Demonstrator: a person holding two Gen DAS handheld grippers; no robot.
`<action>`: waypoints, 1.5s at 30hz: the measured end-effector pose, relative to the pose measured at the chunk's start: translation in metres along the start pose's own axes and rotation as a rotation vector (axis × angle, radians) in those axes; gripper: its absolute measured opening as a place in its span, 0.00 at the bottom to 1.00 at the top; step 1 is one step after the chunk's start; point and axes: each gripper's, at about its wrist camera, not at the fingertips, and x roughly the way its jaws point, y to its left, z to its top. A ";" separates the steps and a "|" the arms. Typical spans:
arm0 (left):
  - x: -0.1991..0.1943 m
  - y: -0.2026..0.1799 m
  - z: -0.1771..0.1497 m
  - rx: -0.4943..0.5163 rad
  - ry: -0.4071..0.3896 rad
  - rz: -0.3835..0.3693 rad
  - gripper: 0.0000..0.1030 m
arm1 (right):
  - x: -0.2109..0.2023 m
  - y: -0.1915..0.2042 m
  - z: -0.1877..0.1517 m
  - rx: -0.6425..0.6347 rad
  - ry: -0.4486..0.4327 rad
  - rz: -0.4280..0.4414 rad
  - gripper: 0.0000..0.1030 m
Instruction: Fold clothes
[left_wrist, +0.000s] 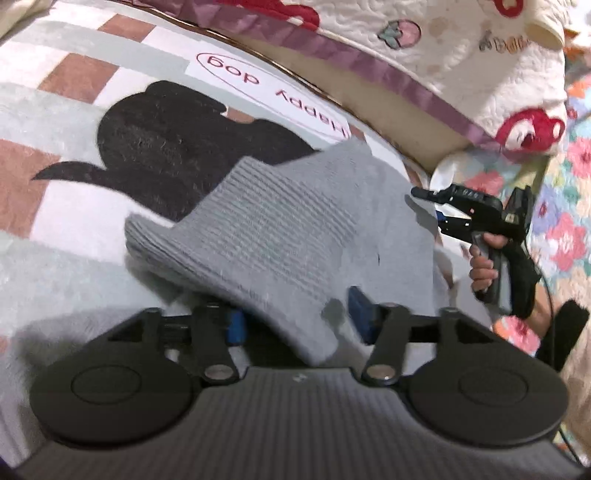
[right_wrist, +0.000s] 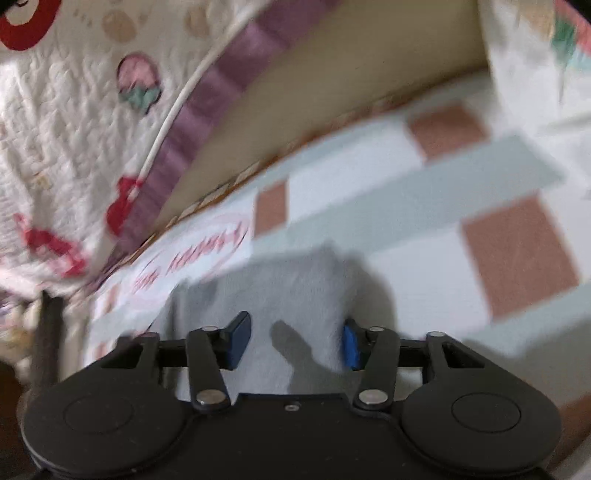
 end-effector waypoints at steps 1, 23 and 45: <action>0.006 0.002 0.004 -0.004 0.013 0.004 0.58 | -0.001 0.005 0.002 -0.024 -0.007 0.004 0.22; -0.046 0.050 0.032 0.013 -0.173 0.252 0.05 | -0.065 0.132 -0.150 -0.630 0.330 0.147 0.34; -0.035 0.055 0.036 0.001 -0.122 0.166 0.07 | -0.018 0.122 -0.085 -0.031 0.194 0.079 0.39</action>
